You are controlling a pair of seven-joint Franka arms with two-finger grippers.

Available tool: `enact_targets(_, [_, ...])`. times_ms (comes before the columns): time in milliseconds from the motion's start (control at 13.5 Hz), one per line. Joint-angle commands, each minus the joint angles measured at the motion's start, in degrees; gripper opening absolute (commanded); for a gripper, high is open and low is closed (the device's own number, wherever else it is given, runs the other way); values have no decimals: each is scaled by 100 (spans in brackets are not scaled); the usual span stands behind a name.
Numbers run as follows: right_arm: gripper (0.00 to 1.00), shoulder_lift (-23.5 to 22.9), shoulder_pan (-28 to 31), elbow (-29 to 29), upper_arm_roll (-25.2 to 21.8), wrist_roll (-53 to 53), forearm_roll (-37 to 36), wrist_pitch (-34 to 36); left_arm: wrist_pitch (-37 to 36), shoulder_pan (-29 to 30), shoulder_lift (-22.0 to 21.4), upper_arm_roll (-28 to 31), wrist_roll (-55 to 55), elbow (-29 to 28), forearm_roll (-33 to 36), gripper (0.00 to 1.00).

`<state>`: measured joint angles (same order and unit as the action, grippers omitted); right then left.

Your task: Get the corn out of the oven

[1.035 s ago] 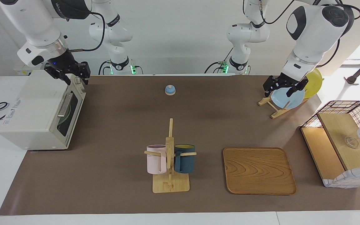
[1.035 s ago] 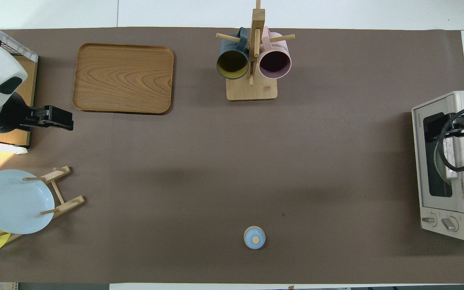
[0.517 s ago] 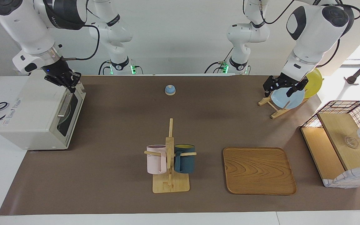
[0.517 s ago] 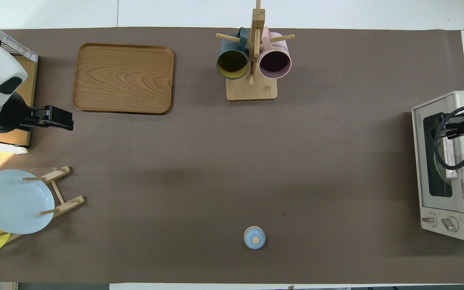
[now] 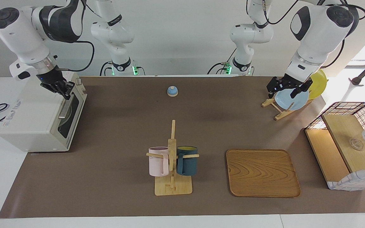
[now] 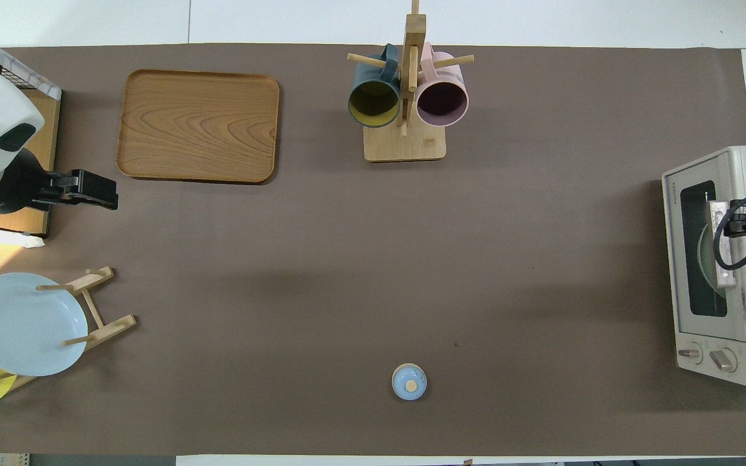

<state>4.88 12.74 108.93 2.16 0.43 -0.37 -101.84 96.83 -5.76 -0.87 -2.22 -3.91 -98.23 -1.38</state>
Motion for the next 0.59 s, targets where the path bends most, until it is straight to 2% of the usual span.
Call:
enact_targets(0, [0,119,228,304,65,133,-42,-292,38,49,-107,-24,84,-73,-55,100])
enact_targets(517, [0,-66,502,558,65,116,-42,-705,38,49,-107,-24,84,-73,-55,100])
